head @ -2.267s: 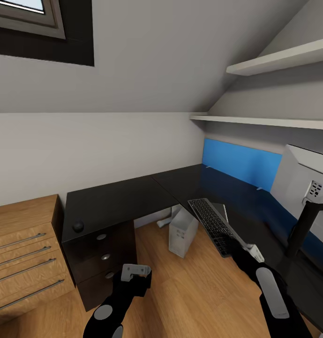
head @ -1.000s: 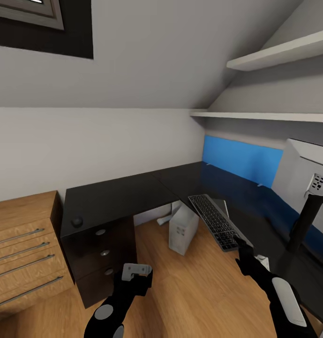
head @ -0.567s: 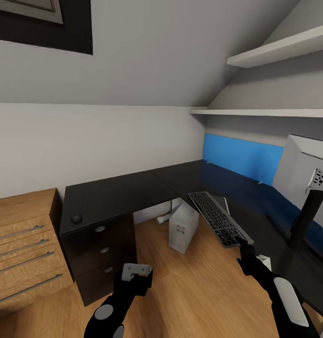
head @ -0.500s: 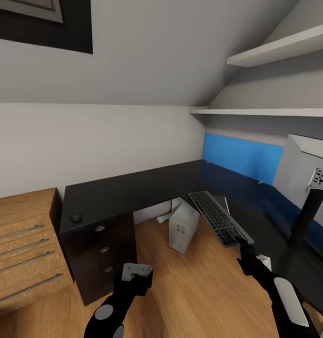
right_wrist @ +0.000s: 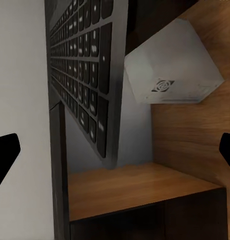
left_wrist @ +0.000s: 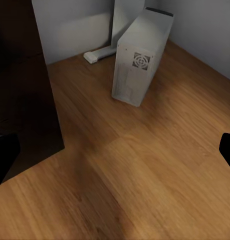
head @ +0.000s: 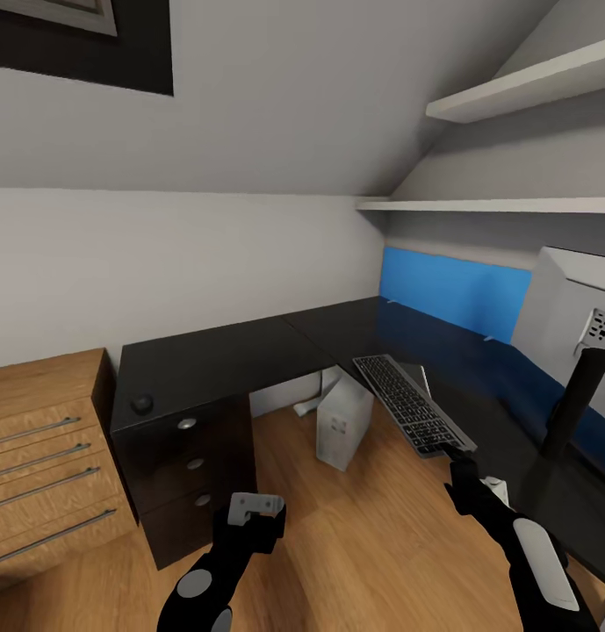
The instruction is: In the bedroom, organize the workspace by keeping the computer under the desk, ensuring the monitor is on the desk, placing the keyboard on the desk next to the monitor, placing the mouse on the desk next to the keyboard, moving the folder from the swivel chair onto the desk next to the mouse, stacking the notebook on top of the folder with the pen on top of the notebook, and positioning the swivel chair next to the desk.
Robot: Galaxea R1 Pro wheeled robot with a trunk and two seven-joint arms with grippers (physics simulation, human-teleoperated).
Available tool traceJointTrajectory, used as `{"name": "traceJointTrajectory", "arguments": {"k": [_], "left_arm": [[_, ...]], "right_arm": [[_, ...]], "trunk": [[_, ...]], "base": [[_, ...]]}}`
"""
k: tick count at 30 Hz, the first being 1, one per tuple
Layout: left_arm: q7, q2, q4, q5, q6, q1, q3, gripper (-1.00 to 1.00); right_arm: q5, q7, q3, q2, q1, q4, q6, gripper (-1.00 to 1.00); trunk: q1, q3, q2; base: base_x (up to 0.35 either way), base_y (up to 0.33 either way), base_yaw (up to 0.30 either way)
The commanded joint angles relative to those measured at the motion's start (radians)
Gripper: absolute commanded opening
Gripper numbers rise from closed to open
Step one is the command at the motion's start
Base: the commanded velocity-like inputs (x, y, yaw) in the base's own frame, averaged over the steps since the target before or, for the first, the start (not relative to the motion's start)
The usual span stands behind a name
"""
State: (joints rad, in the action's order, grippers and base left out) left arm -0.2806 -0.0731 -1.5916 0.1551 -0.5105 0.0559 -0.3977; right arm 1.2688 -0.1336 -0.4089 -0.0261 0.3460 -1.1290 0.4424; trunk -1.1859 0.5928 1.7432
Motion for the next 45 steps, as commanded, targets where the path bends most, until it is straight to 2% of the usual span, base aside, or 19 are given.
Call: {"name": "traceJointTrajectory", "arguments": {"k": [1,9,17,45], "left_arm": [[-0.009,0.000,-0.001,0.011,-0.003,0.001,-0.001,1.00],[-0.008,0.004,-0.001,0.011,-0.003,0.001,0.000,1.00],[-0.008,0.006,-0.001,0.011,-0.003,0.001,0.000,1.00],[-0.007,0.006,-0.001,0.011,-0.003,0.001,0.002,1.00]], "right_arm": [[0.011,-0.009,-0.001,0.000,0.001,-0.002,0.004,1.00],[0.009,-0.009,-0.002,0.000,0.001,0.000,-0.003,1.00],[0.009,-0.010,-0.001,0.000,0.001,0.001,-0.076,1.00],[0.011,-0.012,0.004,0.002,0.001,0.015,-0.083,1.00]], "trunk": [[0.000,0.001,0.001],[0.000,0.001,0.001],[0.000,0.001,0.001],[0.000,0.001,0.001]], "base": [[0.000,0.000,0.000],[0.001,0.000,0.000],[0.120,0.000,0.000],[0.048,0.000,0.000]]}}
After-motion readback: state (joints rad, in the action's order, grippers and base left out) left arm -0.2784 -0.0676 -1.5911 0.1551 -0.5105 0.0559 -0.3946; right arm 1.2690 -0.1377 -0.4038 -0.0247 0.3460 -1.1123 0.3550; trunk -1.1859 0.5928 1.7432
